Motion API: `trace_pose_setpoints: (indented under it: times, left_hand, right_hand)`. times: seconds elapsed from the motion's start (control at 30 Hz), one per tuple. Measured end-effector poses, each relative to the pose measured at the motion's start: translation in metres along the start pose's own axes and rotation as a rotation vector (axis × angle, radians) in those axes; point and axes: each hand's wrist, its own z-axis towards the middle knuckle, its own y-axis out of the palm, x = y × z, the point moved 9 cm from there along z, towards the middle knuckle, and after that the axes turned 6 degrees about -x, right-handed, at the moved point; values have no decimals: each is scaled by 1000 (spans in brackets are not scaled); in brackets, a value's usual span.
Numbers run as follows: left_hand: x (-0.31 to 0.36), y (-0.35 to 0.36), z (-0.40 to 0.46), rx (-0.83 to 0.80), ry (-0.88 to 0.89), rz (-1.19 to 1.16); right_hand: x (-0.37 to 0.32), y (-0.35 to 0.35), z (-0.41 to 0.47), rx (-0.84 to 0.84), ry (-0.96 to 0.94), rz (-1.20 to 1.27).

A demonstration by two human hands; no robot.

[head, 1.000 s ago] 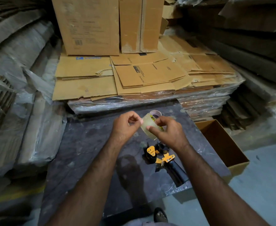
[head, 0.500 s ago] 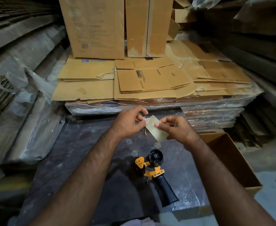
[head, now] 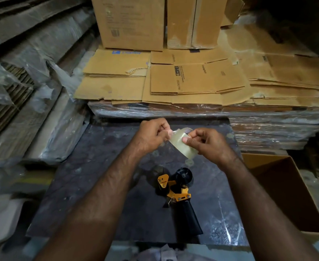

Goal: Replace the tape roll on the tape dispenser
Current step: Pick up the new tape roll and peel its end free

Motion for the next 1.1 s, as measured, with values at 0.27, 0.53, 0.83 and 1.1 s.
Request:
trace_pose_setpoints:
  times: [0.27,0.53,0.83,1.1]
  left_hand:
    - [-42,9,-19,42,-125,-381]
    - [-46,12,-19,-35,-88,-214]
    - [-78,64,-24,-96,-148,-355]
    - [-123,119,-51,-60,-170,-385]
  right_hand:
    - [0,15,6,-89,-44,-117]
    - [-3,16,6,-112,-47,-243]
    - [74,36,13,-267,299,-283]
    - [107,58,19,-488,244,-657]
